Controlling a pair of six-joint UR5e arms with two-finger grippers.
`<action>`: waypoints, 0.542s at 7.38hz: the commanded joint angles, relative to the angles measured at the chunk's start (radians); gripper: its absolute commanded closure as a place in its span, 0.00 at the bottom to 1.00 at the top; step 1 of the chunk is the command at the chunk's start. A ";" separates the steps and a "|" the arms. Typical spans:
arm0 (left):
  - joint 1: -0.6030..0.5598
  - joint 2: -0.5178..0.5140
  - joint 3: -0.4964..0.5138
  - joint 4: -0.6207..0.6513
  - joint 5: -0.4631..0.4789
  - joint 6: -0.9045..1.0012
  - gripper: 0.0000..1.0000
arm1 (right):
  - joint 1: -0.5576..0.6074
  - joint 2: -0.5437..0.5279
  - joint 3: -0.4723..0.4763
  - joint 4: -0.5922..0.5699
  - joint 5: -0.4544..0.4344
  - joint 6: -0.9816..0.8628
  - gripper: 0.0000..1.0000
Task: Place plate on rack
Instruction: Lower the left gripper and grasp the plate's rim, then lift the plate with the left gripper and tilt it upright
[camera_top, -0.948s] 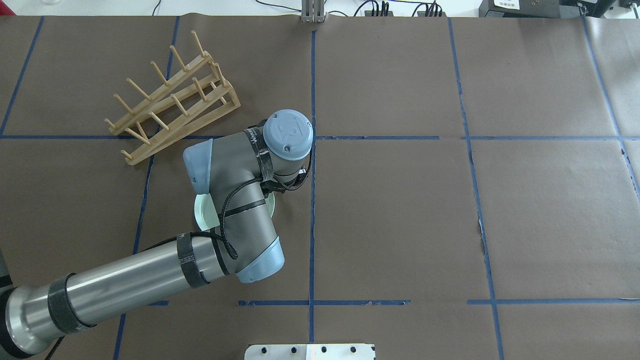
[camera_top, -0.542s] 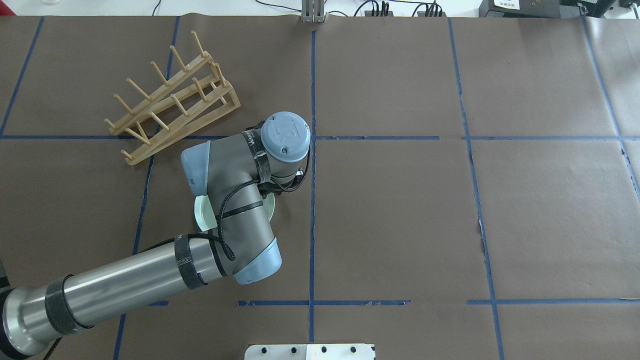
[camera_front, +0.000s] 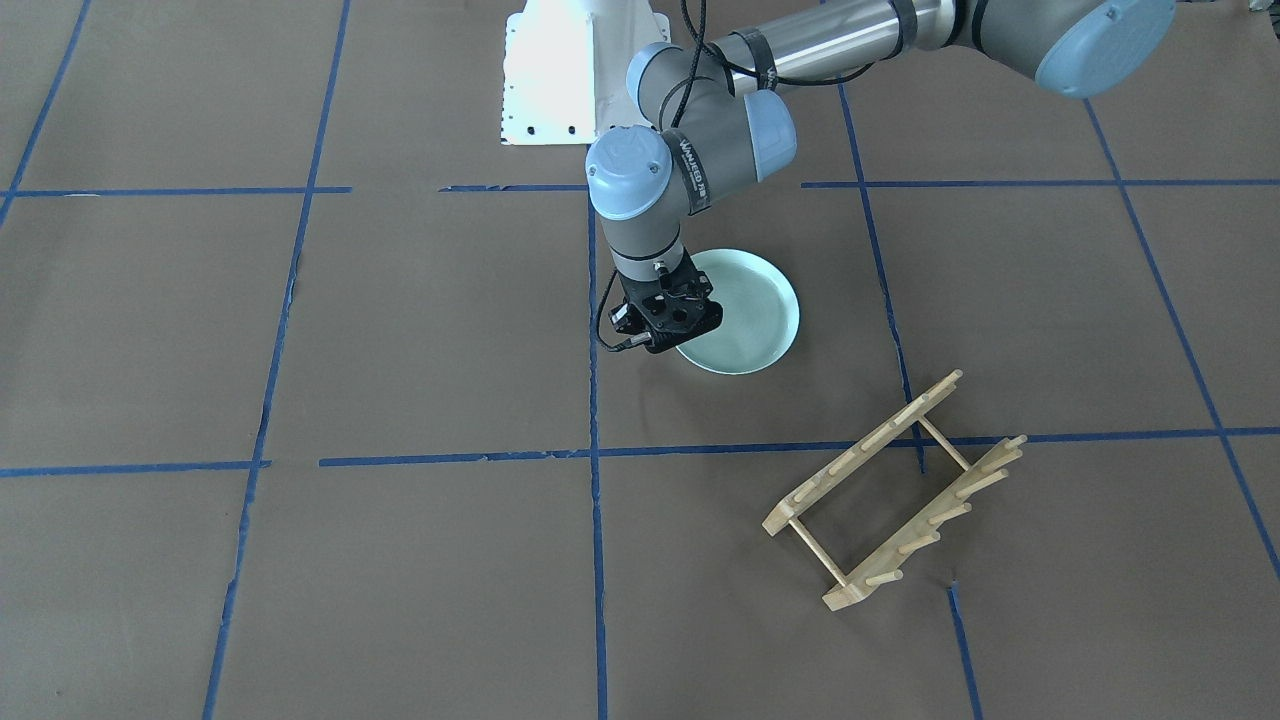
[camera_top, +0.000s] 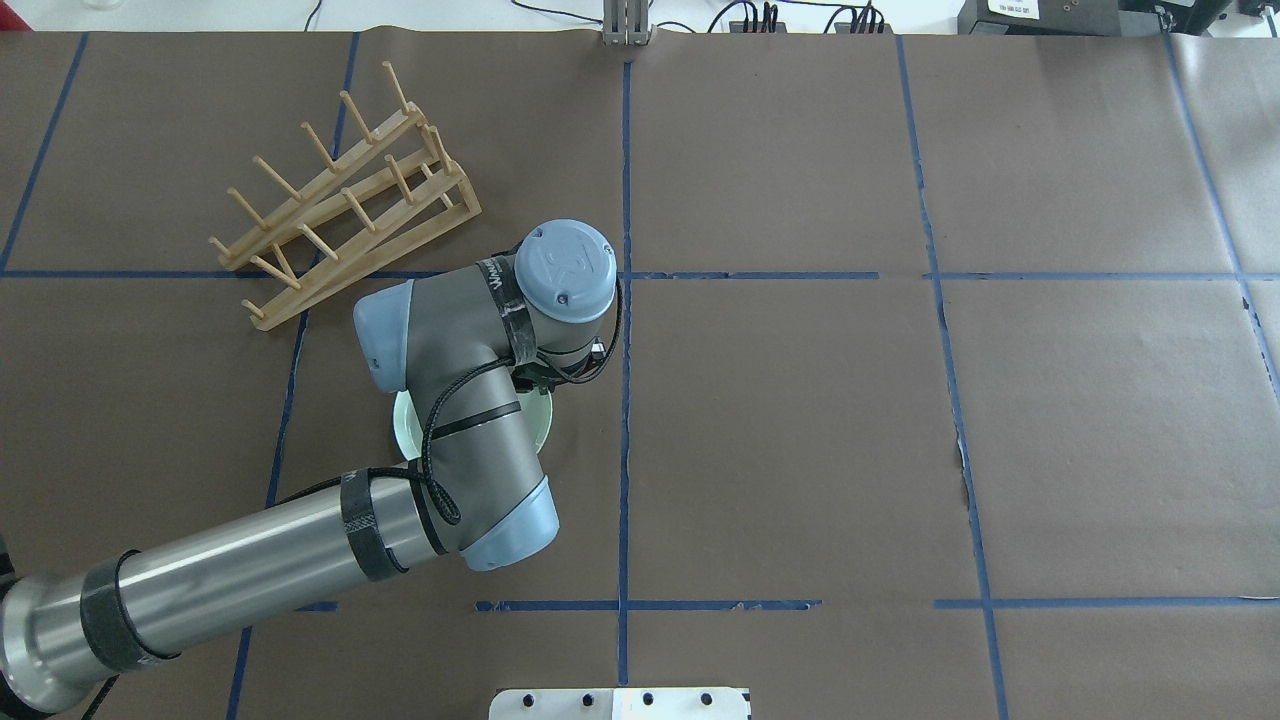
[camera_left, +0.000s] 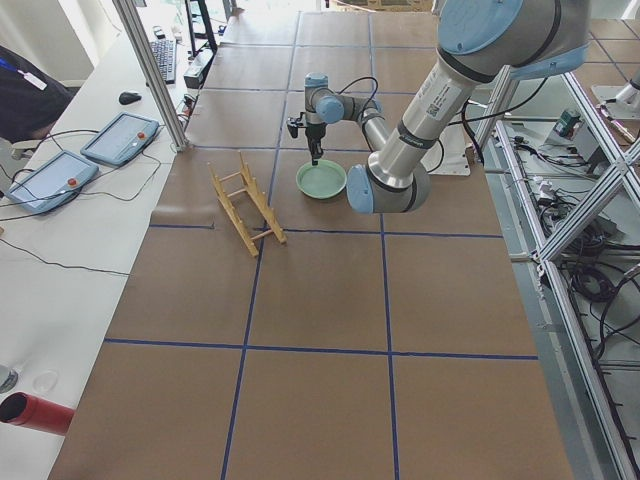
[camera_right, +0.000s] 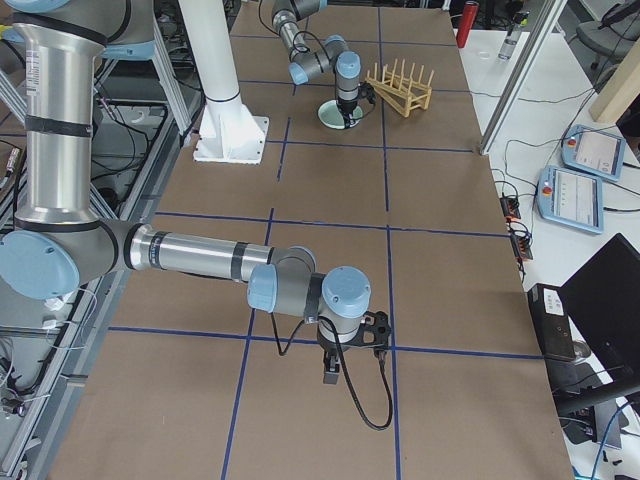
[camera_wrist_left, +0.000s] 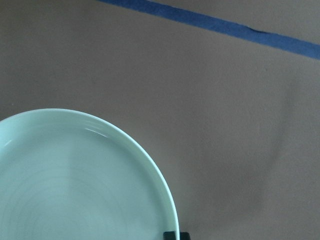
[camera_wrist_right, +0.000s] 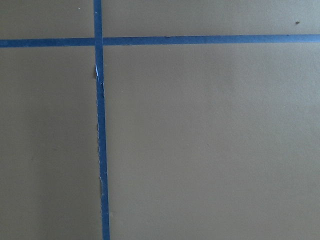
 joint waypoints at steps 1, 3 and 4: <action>-0.039 0.015 -0.143 -0.028 -0.005 0.002 1.00 | -0.001 0.000 0.001 0.000 0.000 0.000 0.00; -0.151 0.012 -0.222 -0.192 -0.072 -0.010 1.00 | -0.001 0.000 0.001 0.000 0.000 0.000 0.00; -0.212 0.012 -0.225 -0.312 -0.109 -0.017 1.00 | 0.001 0.000 0.001 0.000 0.000 0.000 0.00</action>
